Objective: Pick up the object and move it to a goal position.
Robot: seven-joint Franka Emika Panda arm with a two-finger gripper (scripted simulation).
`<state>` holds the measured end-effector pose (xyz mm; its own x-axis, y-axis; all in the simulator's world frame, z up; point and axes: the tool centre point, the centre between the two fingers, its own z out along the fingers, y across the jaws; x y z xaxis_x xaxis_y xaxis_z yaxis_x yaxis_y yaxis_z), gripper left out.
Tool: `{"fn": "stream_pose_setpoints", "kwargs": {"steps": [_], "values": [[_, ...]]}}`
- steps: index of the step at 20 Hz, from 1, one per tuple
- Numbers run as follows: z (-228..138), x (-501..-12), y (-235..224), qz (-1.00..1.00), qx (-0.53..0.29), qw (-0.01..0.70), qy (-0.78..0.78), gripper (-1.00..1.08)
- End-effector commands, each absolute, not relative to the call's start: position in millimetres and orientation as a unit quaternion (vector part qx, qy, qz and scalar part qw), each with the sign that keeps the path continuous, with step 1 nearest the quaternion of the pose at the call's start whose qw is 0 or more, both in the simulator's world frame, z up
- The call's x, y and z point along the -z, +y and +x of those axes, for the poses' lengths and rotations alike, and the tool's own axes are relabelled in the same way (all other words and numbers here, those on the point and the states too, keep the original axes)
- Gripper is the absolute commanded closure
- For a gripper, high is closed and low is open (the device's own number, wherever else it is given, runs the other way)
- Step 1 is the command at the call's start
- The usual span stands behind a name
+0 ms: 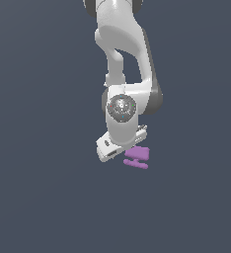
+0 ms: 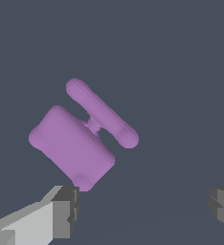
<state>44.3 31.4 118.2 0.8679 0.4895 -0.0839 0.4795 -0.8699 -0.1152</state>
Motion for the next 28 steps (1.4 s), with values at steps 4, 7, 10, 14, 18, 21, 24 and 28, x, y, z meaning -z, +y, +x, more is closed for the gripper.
{"fn": "stream_pose_setpoints", "kwargs": {"steps": [4, 7, 10, 14, 18, 21, 24, 28], "values": [[51.7, -104.1, 37.1, -0.944, -0.070, 0.073, -0.315, -1.00], [55.1, -96.6, 39.7, -0.930, -0.076, 0.090, -0.349, -1.00], [58.2, -89.3, 42.0, -0.915, -0.080, 0.108, -0.381, -1.00], [61.6, -79.9, 44.4, -0.892, -0.083, 0.133, -0.423, -1.00], [64.3, -71.0, 46.0, -0.869, -0.083, 0.158, -0.462, -1.00], [65.6, -65.6, 46.5, -0.852, -0.081, 0.175, -0.486, -1.00], [66.6, -61.2, 46.7, -0.838, -0.079, 0.189, -0.505, -1.00], [67.3, -57.0, 46.6, -0.824, -0.075, 0.203, -0.523, -1.00]]}}
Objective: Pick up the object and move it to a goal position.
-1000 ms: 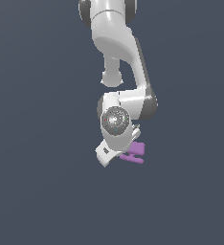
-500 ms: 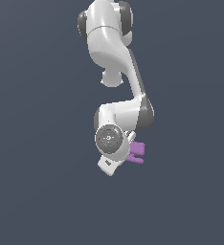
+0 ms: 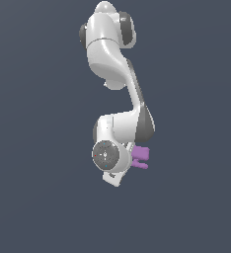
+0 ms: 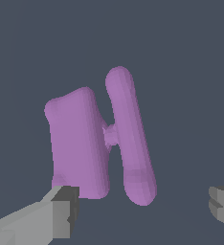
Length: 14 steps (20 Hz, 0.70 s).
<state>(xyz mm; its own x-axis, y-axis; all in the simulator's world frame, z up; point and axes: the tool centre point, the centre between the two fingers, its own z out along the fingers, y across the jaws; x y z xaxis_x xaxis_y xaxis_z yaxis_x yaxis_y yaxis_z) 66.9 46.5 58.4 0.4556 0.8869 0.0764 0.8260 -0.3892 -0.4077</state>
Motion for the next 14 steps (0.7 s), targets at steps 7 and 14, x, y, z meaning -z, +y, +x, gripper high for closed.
{"fn": "stream_pose_setpoints", "kwargs": {"steps": [7, 14], "values": [[67.8, -53.8, 46.3, -0.813, -0.072, 0.214, -0.537, -1.00], [65.0, -46.9, 48.0, -0.814, -0.073, 0.213, -0.536, -1.00]]}}
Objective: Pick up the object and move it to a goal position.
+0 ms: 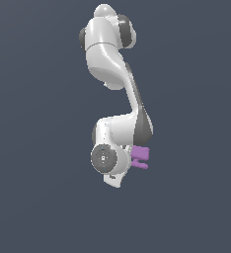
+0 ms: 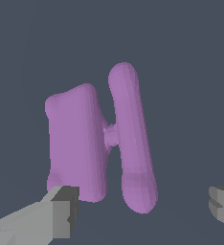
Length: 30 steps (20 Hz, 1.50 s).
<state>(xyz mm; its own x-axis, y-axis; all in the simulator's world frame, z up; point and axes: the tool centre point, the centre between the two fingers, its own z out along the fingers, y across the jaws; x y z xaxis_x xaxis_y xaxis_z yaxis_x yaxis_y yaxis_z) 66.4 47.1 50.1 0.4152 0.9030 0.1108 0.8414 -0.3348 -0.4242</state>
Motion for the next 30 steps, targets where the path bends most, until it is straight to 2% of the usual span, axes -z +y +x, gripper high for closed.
{"fn": "stream_pose_setpoints", "kwargs": {"steps": [1, 9, 10, 23, 30], "values": [[63.8, -43.9, 49.2, -0.813, -0.072, 0.214, -0.536, -1.00], [56.5, -27.2, 54.4, -0.812, -0.072, 0.214, -0.537, -1.00], [56.5, -27.2, 54.4, -0.812, -0.072, 0.214, -0.537, 1.08], [57.2, -31.0, 52.8, -0.813, -0.071, 0.213, -0.537, 1.08], [52.3, -52.6, 45.0, -0.813, -0.071, 0.213, -0.537, 1.08]]}}
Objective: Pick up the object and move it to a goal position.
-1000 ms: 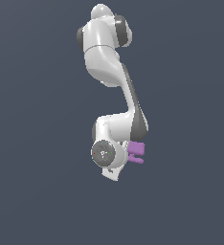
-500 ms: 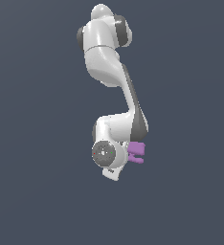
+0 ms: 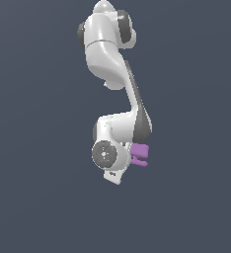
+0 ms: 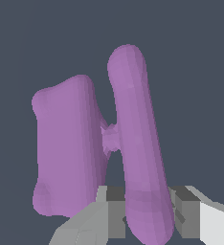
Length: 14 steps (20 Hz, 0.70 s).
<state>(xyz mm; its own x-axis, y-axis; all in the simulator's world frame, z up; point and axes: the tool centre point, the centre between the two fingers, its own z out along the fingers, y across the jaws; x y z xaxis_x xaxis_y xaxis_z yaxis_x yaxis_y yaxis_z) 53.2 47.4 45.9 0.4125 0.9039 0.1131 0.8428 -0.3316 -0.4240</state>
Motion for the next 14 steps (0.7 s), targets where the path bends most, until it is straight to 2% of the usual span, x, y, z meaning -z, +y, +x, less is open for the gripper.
{"fn": "stream_pose_setpoints", "kwargs": {"steps": [1, 14], "values": [[51.1, -57.8, 43.1, -0.813, -0.071, 0.213, -0.537, 1.08], [26.0, -173.2, 2.1, -0.813, -0.072, 0.213, -0.537, 1.08]]}}
